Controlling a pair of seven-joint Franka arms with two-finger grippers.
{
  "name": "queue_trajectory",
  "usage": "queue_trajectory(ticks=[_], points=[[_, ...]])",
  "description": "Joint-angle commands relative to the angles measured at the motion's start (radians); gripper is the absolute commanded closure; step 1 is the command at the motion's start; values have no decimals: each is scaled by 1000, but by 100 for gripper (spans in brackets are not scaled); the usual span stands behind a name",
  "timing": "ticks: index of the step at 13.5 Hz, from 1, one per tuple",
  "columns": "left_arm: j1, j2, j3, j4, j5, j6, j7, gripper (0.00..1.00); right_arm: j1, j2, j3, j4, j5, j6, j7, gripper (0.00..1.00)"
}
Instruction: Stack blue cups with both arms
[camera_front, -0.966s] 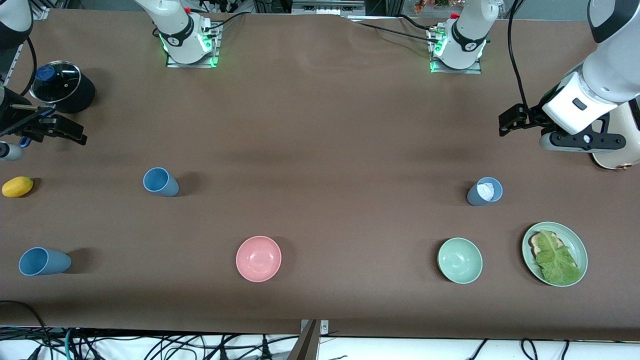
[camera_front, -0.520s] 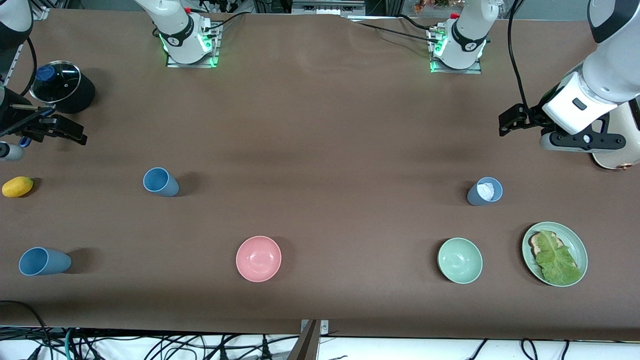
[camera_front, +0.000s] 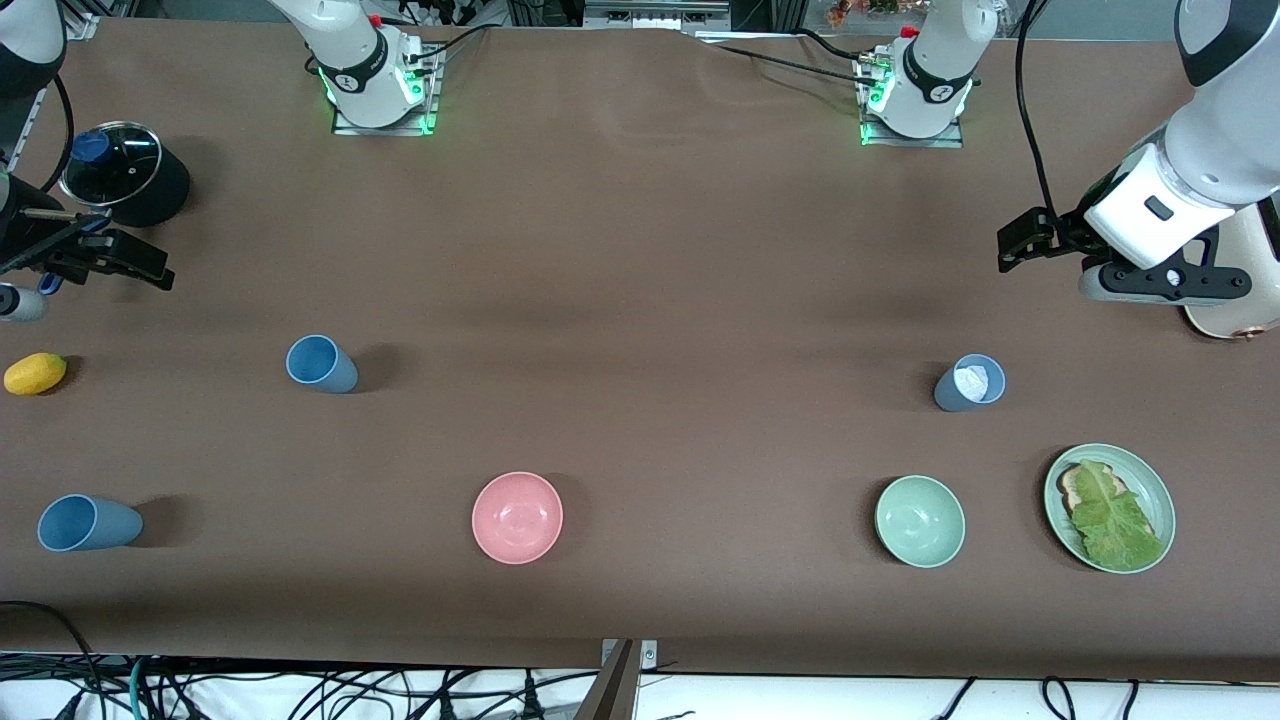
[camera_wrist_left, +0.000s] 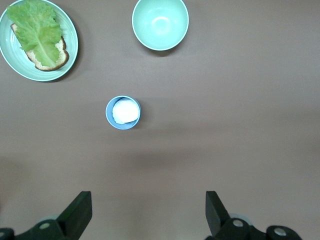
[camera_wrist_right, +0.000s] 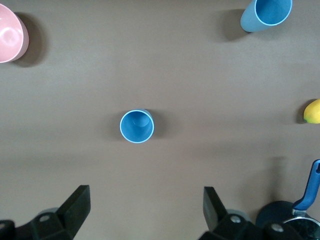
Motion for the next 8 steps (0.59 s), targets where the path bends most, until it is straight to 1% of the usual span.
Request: queue_trajectory(ticks=[1,5,8], points=[[7,11,-3,27,-16,-21,20,0,-15,-2,15,-2,-8,-7,-12,0],[7,11,-3,27,-16,-21,20,0,-15,7,15,-5,-8,-7,-12,0],[10,26,0,27,-24,-26,19,0,-12,51,15,-5,-36,-5,-11,0]])
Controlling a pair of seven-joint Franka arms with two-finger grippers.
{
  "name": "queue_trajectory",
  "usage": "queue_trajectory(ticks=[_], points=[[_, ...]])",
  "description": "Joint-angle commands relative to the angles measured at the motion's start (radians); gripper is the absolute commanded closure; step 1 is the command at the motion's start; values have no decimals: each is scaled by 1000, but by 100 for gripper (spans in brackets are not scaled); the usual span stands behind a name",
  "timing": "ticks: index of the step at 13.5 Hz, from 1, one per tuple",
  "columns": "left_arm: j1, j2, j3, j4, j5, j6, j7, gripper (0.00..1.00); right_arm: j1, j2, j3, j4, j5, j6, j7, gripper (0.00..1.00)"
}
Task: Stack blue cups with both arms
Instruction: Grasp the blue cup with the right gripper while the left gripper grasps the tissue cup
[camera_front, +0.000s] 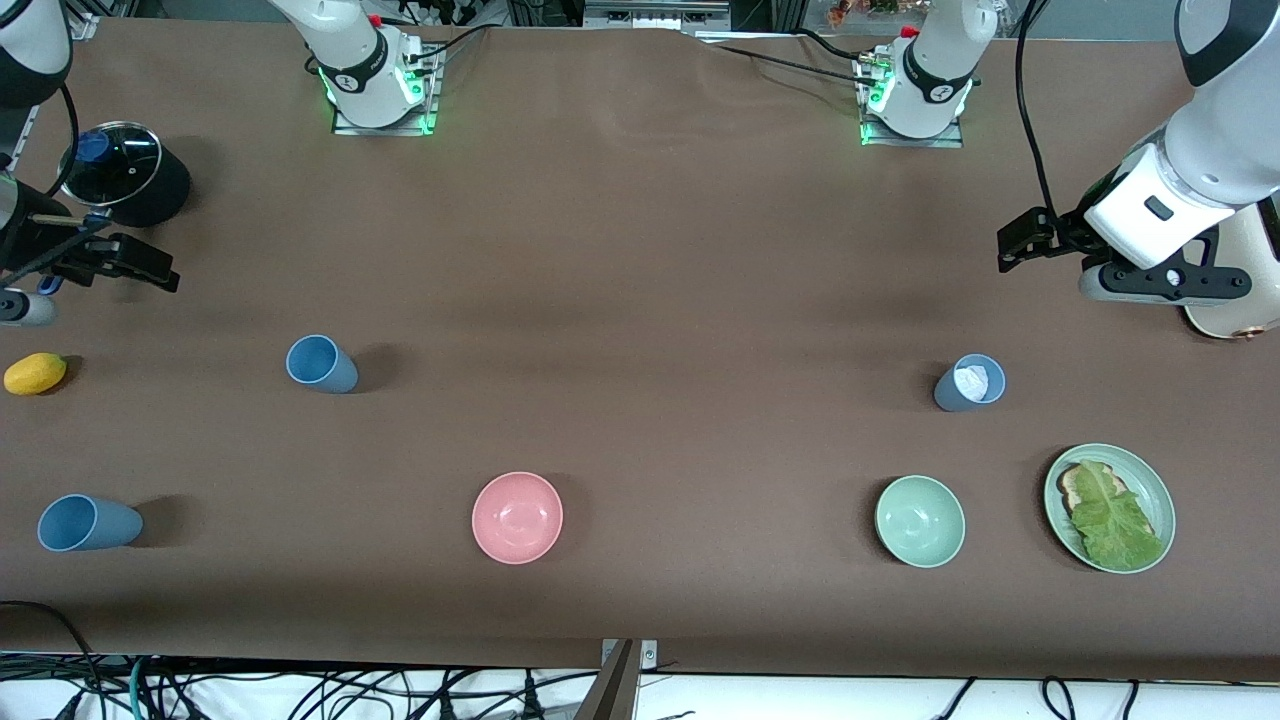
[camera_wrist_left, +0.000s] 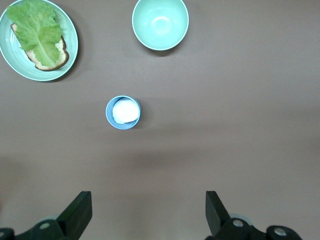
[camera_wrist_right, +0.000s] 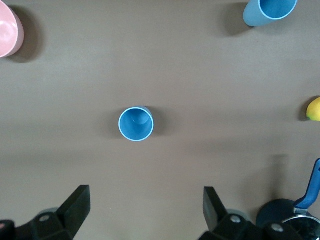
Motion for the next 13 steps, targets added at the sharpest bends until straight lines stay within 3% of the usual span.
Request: queue_trajectory(ticks=[1,4,7,9,13], points=[[28,44,0,27,-30,-36,20,0,-6,59,16,8,-67,-3,-15,0],[34,73,0,-61,-16,-11,80,0,-11,128,18,2,-82,-3,-15,0],[83,122,2,-177,-1,207,131,0,-12,176,18,-1,-75,12,-13,0],[117,188,2,-223,73,359,186,0,-12,235,18,-18,-61,69,-7,0],[153,269,3,-275,91,494,188,0,-12,266,18,-168,-61,288,-6,0]])
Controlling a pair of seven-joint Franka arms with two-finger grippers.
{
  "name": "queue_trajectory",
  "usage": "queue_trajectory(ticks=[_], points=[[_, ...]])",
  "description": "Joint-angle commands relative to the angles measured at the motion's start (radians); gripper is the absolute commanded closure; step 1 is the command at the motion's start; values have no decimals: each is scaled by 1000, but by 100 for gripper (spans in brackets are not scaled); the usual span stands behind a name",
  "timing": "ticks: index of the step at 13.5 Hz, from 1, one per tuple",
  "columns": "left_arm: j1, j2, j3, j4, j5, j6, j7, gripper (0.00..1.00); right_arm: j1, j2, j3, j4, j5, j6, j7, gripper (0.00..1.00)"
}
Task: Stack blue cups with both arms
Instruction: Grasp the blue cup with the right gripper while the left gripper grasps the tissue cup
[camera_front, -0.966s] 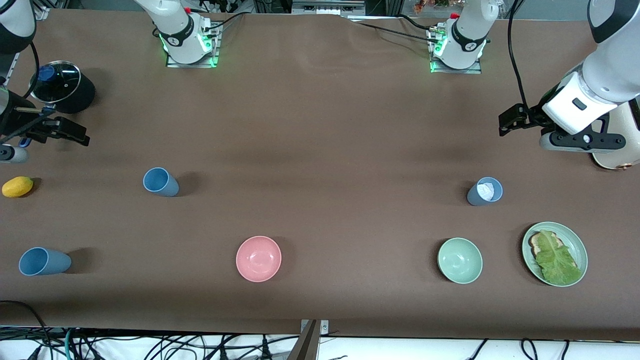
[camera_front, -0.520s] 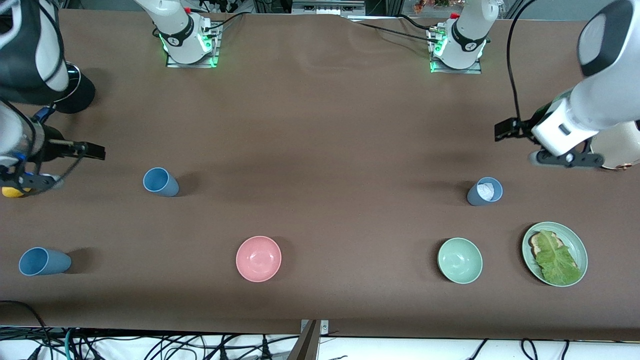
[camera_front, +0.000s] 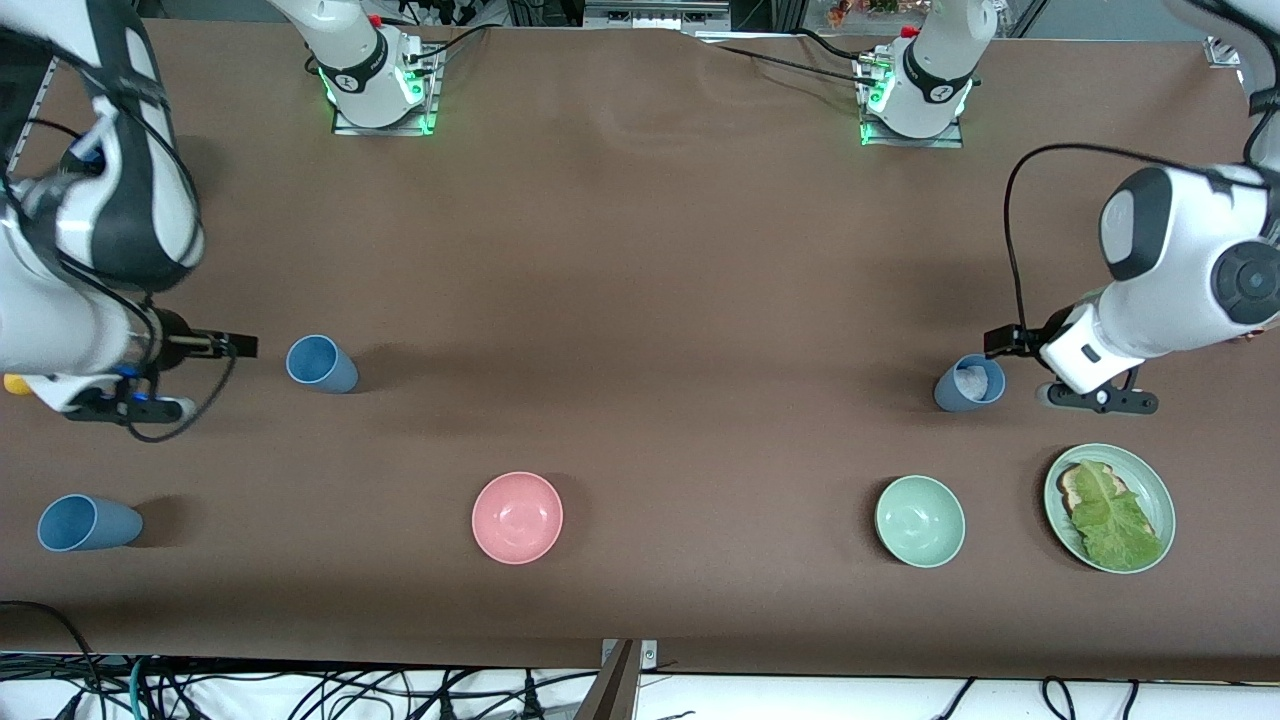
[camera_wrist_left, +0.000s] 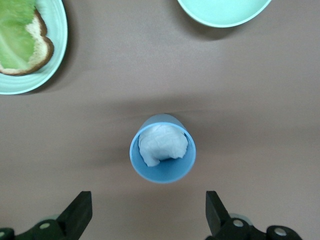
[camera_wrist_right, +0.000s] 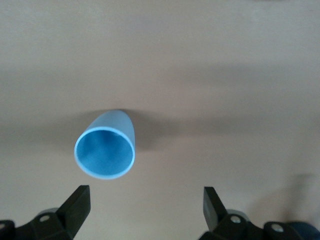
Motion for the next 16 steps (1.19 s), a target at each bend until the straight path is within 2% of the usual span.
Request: queue_trajectory(ticks=[1,2,3,4,6,7,8,9,10,11,12,14,15,16], points=[[35,39,-8,-63,70,149,18,0,-11,-17,12,-119,4,135,-4,0],[52,56,-8,-89,92,217,18,0,-12,-17,12,-150,4,172,-4,0],[59,57,-11,-106,92,229,18,1,-12,-17,12,-167,4,183,-4,0],[50,59,-12,-109,93,229,18,6,-14,-14,12,-173,4,187,-4,0],[51,71,-12,-123,93,236,18,27,-12,-11,12,-201,4,213,-4,0],[48,99,-12,-117,93,237,17,34,-12,-11,12,-222,5,241,-4,0],[52,128,-12,-112,93,249,17,54,-12,-11,12,-245,5,259,-4,0],[59,134,-12,-112,93,257,18,79,-12,-11,12,-258,7,275,-4,0],[60,134,-12,-112,93,259,18,94,-12,-11,12,-271,7,290,-4,0],[59,131,-12,-109,93,256,18,100,-12,-9,12,-282,7,299,-2,0],[51,125,-14,-108,93,245,17,100,-12,-5,12,-285,11,299,2,4],[46,113,-43,-95,92,222,9,100,-12,4,12,-285,19,292,4,75],[46,111,-63,-76,89,188,0,100,-12,3,12,-285,42,287,4,96],[46,111,-92,-51,80,155,-5,100,-12,3,12,-284,50,284,4,100]])
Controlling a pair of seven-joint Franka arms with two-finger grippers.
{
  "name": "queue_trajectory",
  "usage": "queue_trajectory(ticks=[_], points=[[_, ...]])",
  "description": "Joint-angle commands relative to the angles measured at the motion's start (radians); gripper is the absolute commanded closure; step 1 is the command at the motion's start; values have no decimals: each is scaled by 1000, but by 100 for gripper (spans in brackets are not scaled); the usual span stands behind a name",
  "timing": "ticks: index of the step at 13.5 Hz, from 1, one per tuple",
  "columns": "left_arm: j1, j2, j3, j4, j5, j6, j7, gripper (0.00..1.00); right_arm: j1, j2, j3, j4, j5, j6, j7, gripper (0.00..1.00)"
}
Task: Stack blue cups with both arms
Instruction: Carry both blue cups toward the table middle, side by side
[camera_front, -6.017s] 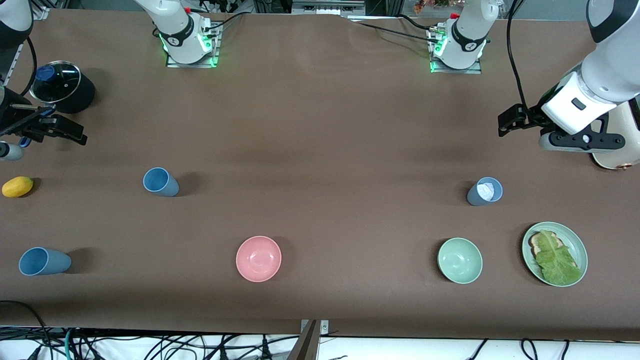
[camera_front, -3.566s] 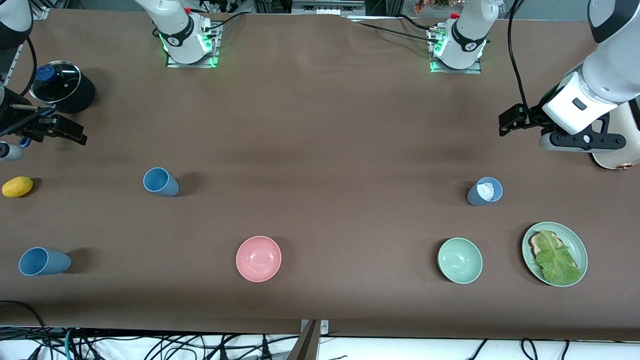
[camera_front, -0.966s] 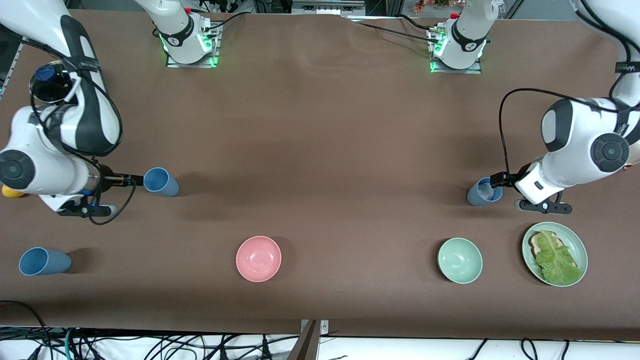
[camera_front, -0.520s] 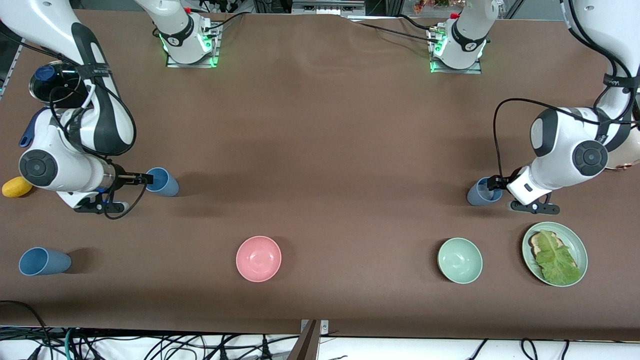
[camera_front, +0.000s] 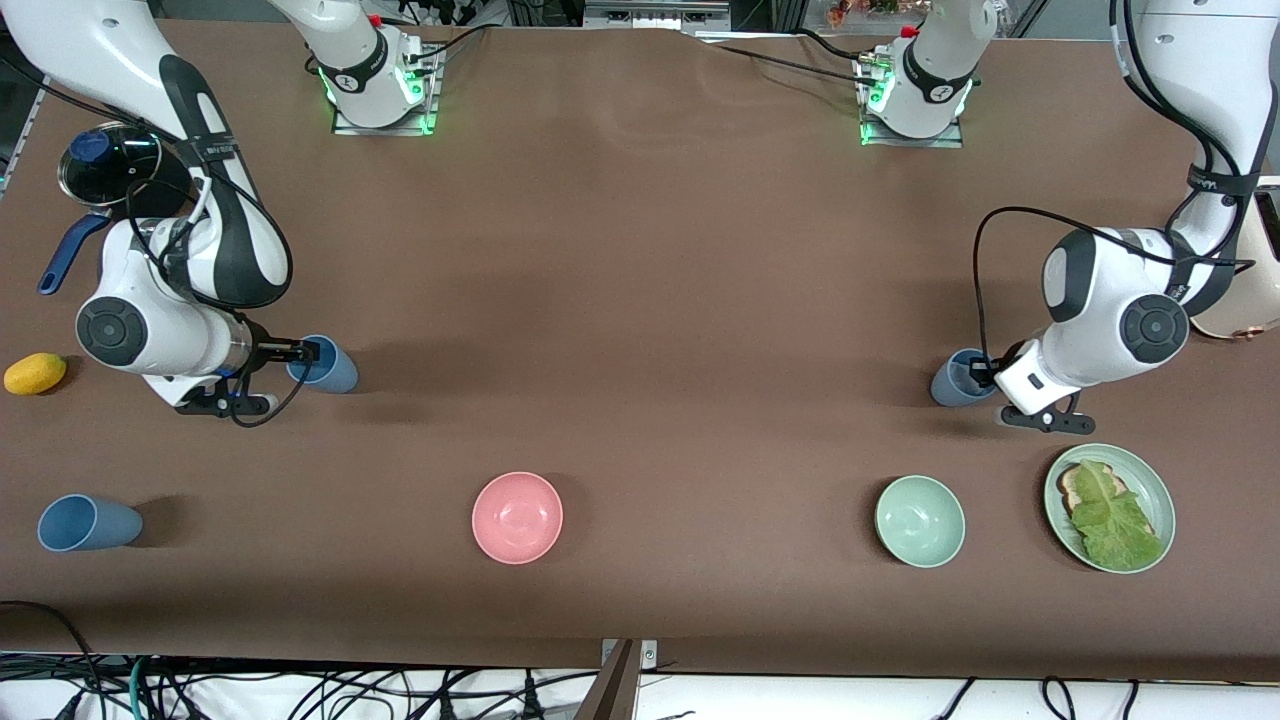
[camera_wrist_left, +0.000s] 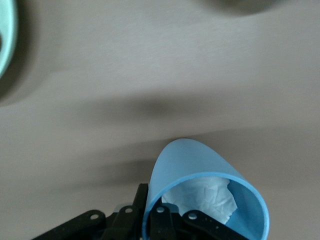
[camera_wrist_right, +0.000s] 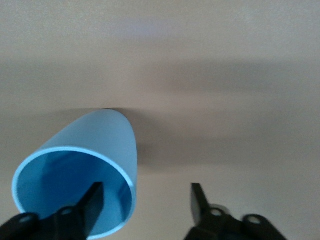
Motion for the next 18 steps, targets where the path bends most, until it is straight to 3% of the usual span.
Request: queue_trajectory(ticks=[1,5,6,11,13,16,17,18], points=[[1,-25,-71,49,5,-92,-39,100,-12,-14,12,-13,29,1,2,100],[-23,-25,-262,102,-34,-151,-388,100,-11,-14,12,1,29,-17,-1,100],[-54,-9,-276,121,-35,-148,-495,100,-11,-14,12,17,29,-29,-3,100],[-273,166,-276,327,-37,-138,-873,100,41,-12,18,186,70,-204,98,100],[-322,244,-276,410,-35,-129,-922,100,103,-12,18,241,73,-267,207,100],[-333,260,-273,424,-27,-122,-929,100,198,-12,18,297,114,-327,377,100],[-338,263,-273,425,-34,-122,-930,78,224,-11,18,321,146,-339,441,100],[-335,262,-273,427,-31,-122,-938,1,258,-6,18,341,165,-348,504,100]])
